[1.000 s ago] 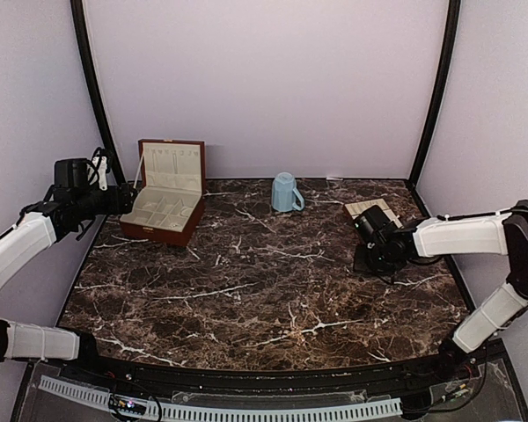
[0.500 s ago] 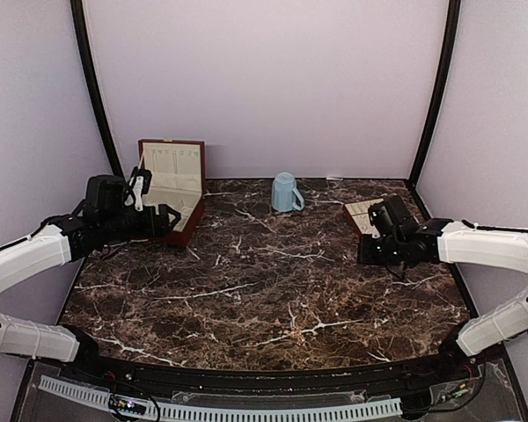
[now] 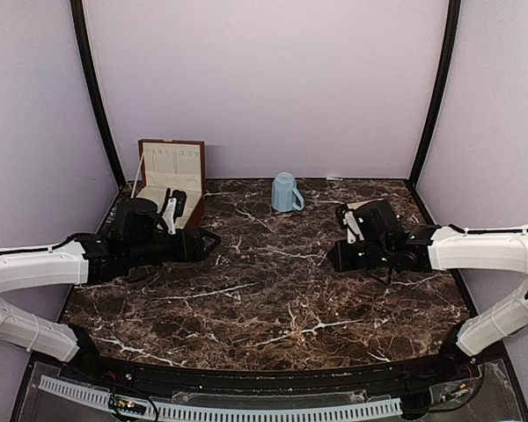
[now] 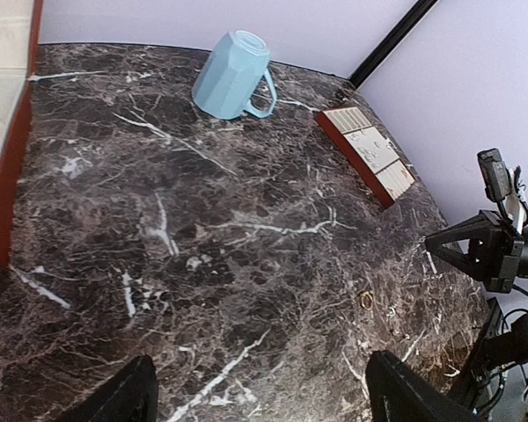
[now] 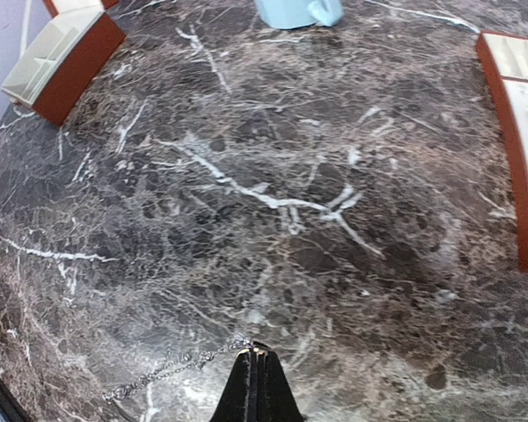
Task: Organize the mixed jewelry
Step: Pick up the bangle from the center of the board, then pass from the right arm to the left
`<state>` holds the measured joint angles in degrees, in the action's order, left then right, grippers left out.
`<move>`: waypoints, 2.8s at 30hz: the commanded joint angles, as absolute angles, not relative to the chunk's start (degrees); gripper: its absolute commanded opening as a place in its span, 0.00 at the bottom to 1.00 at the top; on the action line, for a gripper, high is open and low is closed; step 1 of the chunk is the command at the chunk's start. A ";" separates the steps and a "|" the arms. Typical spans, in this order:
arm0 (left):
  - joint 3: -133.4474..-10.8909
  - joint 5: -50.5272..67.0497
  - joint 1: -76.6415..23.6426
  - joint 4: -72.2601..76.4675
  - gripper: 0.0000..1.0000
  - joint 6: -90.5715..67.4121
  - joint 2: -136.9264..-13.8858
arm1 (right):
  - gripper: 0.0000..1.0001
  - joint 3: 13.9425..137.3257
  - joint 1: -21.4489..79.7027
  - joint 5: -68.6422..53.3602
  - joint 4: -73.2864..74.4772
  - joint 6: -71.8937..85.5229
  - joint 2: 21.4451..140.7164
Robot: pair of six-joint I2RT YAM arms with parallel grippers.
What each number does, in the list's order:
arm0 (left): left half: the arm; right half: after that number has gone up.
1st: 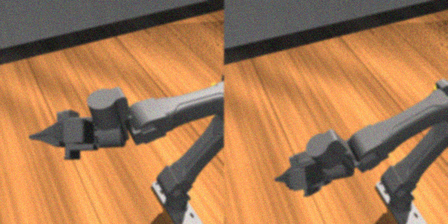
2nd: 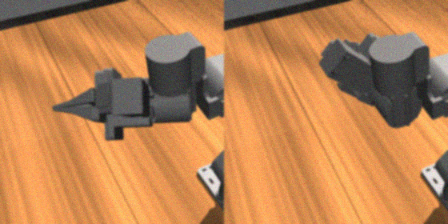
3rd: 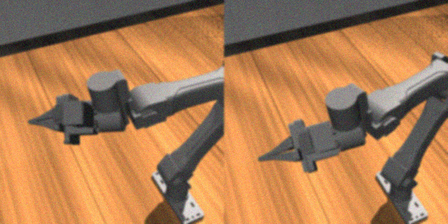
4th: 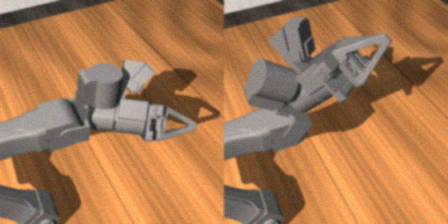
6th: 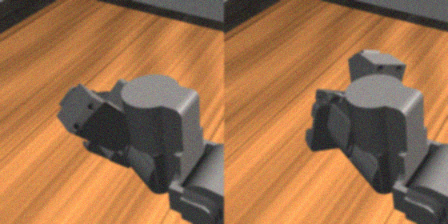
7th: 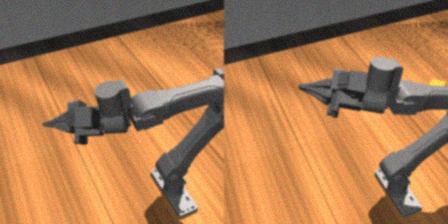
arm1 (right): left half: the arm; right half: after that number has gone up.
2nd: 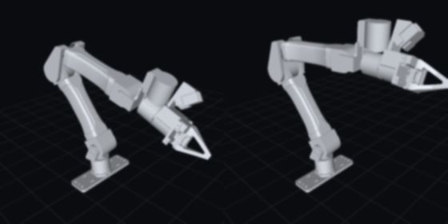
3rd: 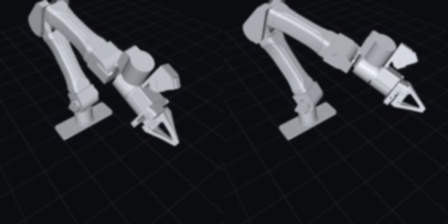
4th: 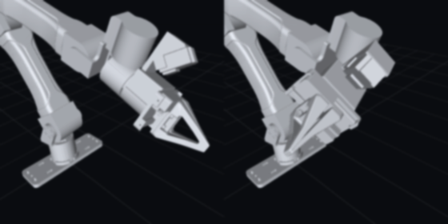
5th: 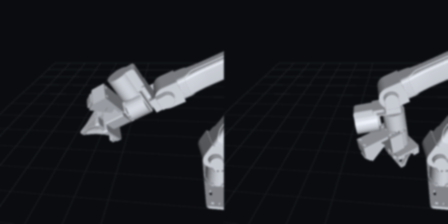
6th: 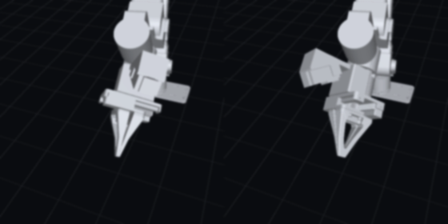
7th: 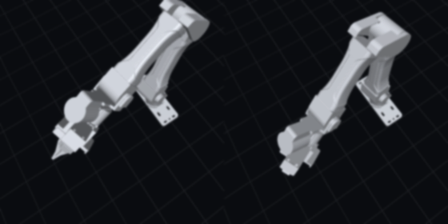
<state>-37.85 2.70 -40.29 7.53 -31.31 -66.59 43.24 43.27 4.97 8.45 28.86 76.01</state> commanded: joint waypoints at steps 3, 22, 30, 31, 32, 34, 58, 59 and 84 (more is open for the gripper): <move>-39.58 6.81 -44.44 16.33 0.84 -34.32 -71.87 | 0.00 48.98 50.30 3.46 1.86 27.00 82.56; -42.62 23.35 -47.06 23.30 0.81 -34.64 -82.72 | 0.00 60.32 60.68 5.61 0.26 23.63 91.74; -44.11 23.96 -47.58 21.03 0.79 -34.73 -86.21 | 0.00 60.51 61.17 6.47 0.57 23.34 90.83; -44.60 24.02 -47.65 20.66 0.79 -34.54 -86.52 | 0.00 60.56 61.25 6.50 0.74 23.25 90.70; -44.89 24.11 -47.79 20.57 0.78 -34.45 -87.02 | 0.00 60.60 61.25 6.60 0.74 23.21 90.58; -45.47 24.16 -47.96 20.46 0.78 -34.30 -87.72 | 0.00 60.65 61.31 6.74 0.77 23.11 90.42; -47.47 23.64 -48.46 21.57 0.37 -34.55 -91.66 | 0.00 61.76 61.96 7.08 0.79 22.55 90.74; -47.55 23.62 -48.48 21.59 0.36 -34.54 -91.84 | 0.00 61.91 61.96 7.11 0.79 22.44 90.78; -47.38 21.22 -48.51 21.83 0.09 -34.28 -90.85 | 0.00 62.96 62.10 11.13 3.12 23.29 93.39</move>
<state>-46.78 22.46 -48.18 21.08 -34.96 -92.25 61.19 61.52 9.56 3.49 22.98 92.38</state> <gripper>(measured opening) 0.093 0.005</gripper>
